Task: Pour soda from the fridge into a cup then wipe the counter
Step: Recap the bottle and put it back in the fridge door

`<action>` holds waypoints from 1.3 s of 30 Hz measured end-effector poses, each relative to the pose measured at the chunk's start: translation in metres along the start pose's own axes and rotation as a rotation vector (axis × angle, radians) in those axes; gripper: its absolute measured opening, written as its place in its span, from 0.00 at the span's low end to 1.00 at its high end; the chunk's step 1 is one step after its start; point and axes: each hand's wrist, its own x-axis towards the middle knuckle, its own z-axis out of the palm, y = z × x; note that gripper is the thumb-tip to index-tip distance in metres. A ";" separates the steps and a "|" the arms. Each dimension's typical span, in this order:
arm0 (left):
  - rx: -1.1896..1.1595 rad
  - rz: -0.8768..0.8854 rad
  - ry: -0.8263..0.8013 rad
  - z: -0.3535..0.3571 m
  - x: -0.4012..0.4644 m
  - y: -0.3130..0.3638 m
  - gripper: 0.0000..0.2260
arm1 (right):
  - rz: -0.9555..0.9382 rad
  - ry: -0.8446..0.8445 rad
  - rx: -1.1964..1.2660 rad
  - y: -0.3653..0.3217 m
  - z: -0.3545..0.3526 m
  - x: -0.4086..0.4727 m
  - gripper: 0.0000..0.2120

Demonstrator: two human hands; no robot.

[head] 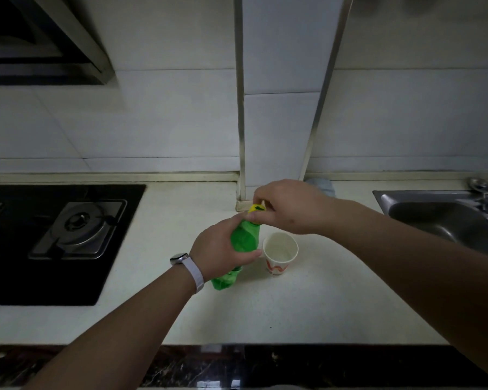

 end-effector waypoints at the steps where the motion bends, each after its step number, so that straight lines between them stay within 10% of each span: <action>1: 0.015 0.007 -0.002 0.000 0.001 0.000 0.33 | 0.049 -0.004 -0.042 0.000 0.000 0.001 0.25; 5: -0.014 0.003 -0.011 -0.001 0.002 0.000 0.34 | 0.132 -0.024 0.001 0.006 0.004 -0.002 0.37; 17: -0.043 0.029 -0.035 0.005 0.010 0.005 0.34 | 0.013 -0.031 0.206 0.013 -0.005 -0.010 0.12; 25: -0.034 0.036 -0.036 0.009 0.011 0.008 0.34 | 0.084 -0.073 0.268 0.035 -0.008 -0.016 0.28; 32: -0.016 0.054 -0.021 0.011 0.015 0.012 0.34 | -0.004 -0.083 0.234 0.028 -0.011 -0.015 0.10; 36: 0.018 0.042 -0.028 0.014 0.014 0.013 0.34 | 0.150 -0.019 0.002 0.035 -0.002 -0.013 0.25; 39: 0.000 0.026 -0.026 0.016 0.014 0.011 0.34 | 0.052 -0.038 0.270 0.037 -0.002 -0.019 0.25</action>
